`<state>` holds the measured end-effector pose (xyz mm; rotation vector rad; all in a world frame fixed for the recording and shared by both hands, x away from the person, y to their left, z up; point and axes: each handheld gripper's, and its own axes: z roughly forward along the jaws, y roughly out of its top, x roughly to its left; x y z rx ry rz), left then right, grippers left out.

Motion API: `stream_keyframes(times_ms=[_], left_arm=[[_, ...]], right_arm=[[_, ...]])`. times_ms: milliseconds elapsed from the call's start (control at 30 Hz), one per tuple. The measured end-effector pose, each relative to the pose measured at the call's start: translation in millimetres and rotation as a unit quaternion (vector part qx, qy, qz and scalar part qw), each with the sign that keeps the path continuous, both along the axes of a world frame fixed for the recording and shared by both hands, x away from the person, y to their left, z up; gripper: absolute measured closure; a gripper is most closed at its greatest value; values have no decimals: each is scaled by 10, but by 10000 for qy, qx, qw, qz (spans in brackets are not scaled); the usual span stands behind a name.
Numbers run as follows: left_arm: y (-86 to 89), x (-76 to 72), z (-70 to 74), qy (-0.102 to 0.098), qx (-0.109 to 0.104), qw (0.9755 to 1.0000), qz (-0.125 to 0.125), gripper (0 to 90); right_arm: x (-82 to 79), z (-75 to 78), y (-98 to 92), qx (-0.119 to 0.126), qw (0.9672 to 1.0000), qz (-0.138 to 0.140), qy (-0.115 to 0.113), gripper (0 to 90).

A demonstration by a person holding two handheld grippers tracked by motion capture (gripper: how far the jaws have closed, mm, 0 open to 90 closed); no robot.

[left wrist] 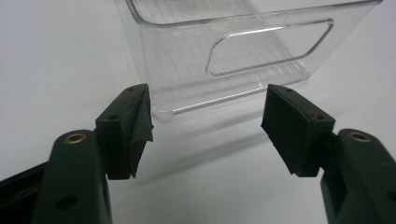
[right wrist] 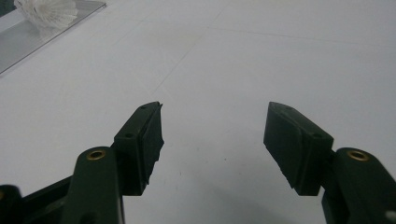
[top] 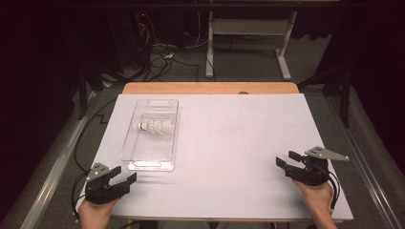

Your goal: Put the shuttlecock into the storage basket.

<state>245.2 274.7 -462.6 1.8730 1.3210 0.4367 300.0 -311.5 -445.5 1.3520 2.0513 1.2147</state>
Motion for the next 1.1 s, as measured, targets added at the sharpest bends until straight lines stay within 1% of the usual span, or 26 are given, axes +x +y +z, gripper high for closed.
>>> stream_keyframes(times_ms=[133,300,433,533,600,833,1100], left_arm=[[6,8,-4,14,-21,10000,6,338],[3,-12,1,-3,-53,10000,23,338],[9,-6,-1,-12,-74,10000,33,338],[8,-5,0,-19,-79,10000,33,338],[17,7,0,-4,-102,9999,40,339],[3,30,-8,27,-118,9999,-23,339],[7,31,-10,35,-127,9999,2,339]], right_arm=[[-37,-9,-38,72,10000,1,-4,371],[-60,-35,-46,8,10000,-2,28,361],[-83,-40,-62,5,10000,-1,-47,359],[-86,-58,-102,62,10000,-25,-42,357],[-93,-71,-124,22,10000,-39,-72,363],[-135,-130,-194,80,9997,-177,-171,365],[-138,-181,-236,88,9996,-230,-120,355]])
